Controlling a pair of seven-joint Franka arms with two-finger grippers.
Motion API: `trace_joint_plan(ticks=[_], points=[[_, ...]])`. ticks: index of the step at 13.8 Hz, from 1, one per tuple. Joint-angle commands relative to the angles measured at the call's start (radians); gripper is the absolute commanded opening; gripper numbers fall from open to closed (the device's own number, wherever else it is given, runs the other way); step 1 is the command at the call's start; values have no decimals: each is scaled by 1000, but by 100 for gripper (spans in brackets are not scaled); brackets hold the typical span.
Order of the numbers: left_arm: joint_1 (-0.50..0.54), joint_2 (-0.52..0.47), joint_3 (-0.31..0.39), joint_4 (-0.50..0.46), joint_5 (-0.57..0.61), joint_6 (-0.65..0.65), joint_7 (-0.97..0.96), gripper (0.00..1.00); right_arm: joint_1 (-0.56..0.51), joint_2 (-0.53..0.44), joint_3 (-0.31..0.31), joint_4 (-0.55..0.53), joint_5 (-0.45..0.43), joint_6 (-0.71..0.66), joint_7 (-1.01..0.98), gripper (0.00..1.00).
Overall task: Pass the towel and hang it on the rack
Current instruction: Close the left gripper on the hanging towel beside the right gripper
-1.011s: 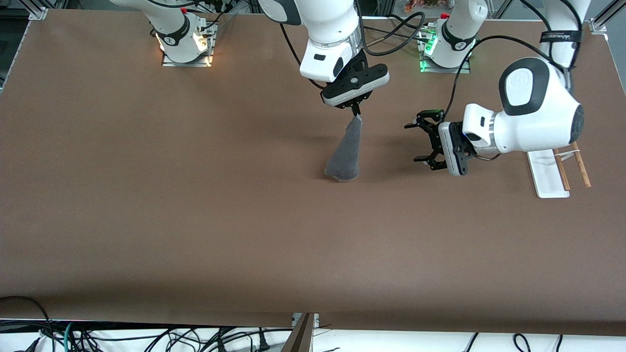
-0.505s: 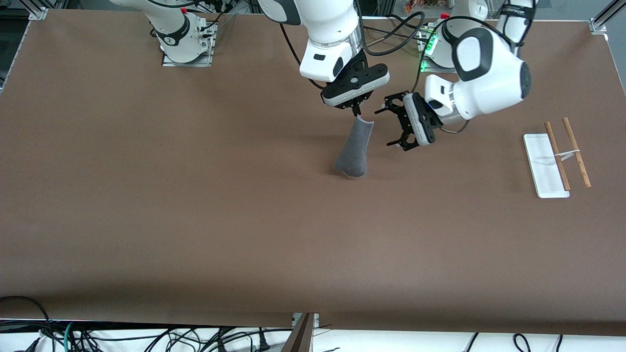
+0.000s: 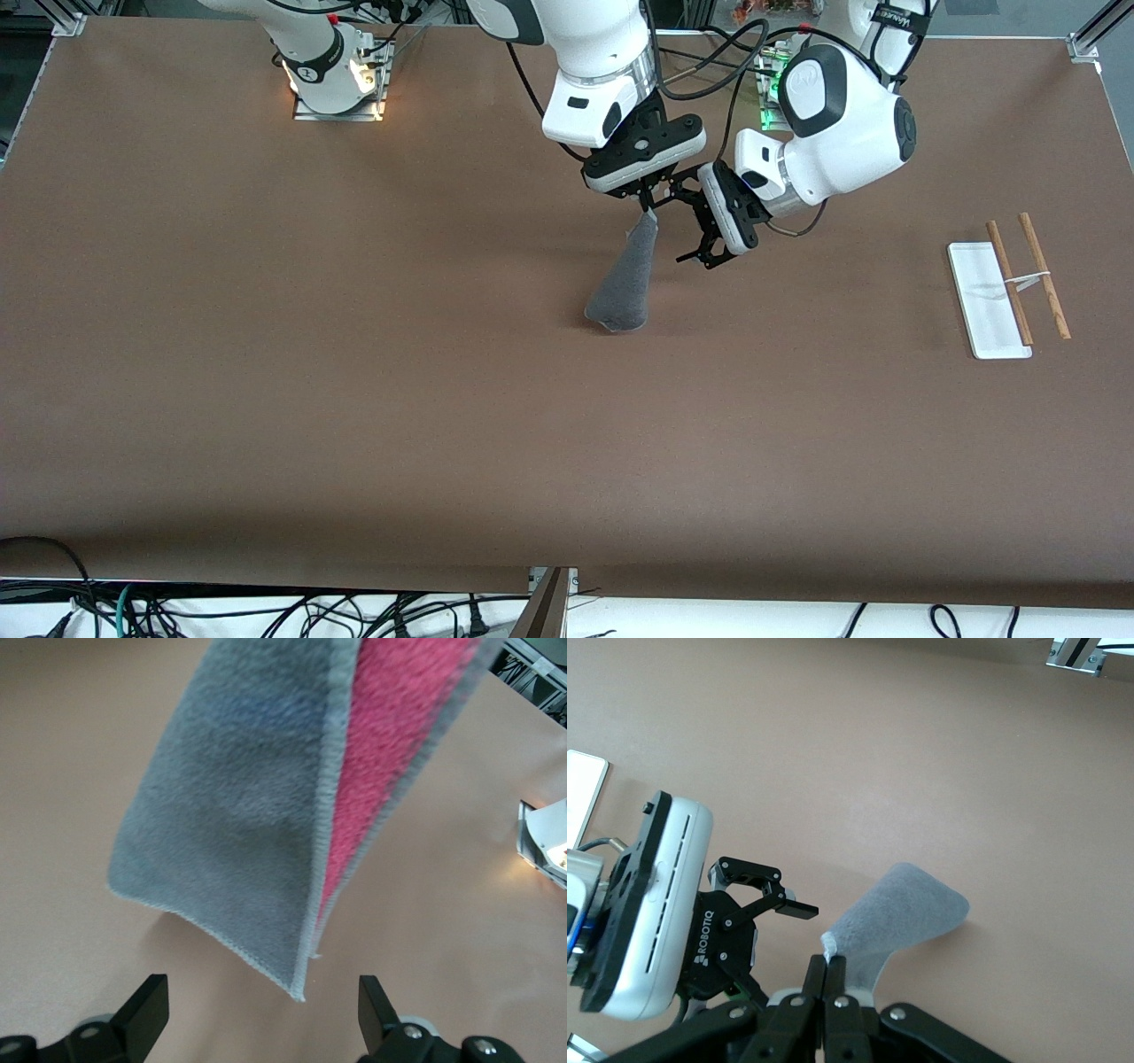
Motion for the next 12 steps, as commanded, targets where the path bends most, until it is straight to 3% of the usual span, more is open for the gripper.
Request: trace_joint_plan(ticks=[1, 3, 6, 7, 10, 12], points=[[1, 23, -34, -2, -44, 52, 49, 95, 5, -5, -8, 4, 4, 5, 4, 0], [-1, 41, -39, 4, -48, 76, 49, 92, 5, -6, -8, 4, 4, 5, 2, 0], [1, 41, -59, 6, -67, 93, 49, 29, 5, -6, -8, 4, 4, 5, 0, 0], [2, 38, -59, 6, -67, 93, 49, 19, 5, -6, -8, 4, 4, 5, 0, 0], [12, 34, -59, 6, -67, 90, 51, 11, 5, -6, -9, 4, 4, 5, 0, 0], [15, 31, -59, 6, -67, 90, 55, 0, 5, -6, -9, 4, 4, 5, 0, 0]])
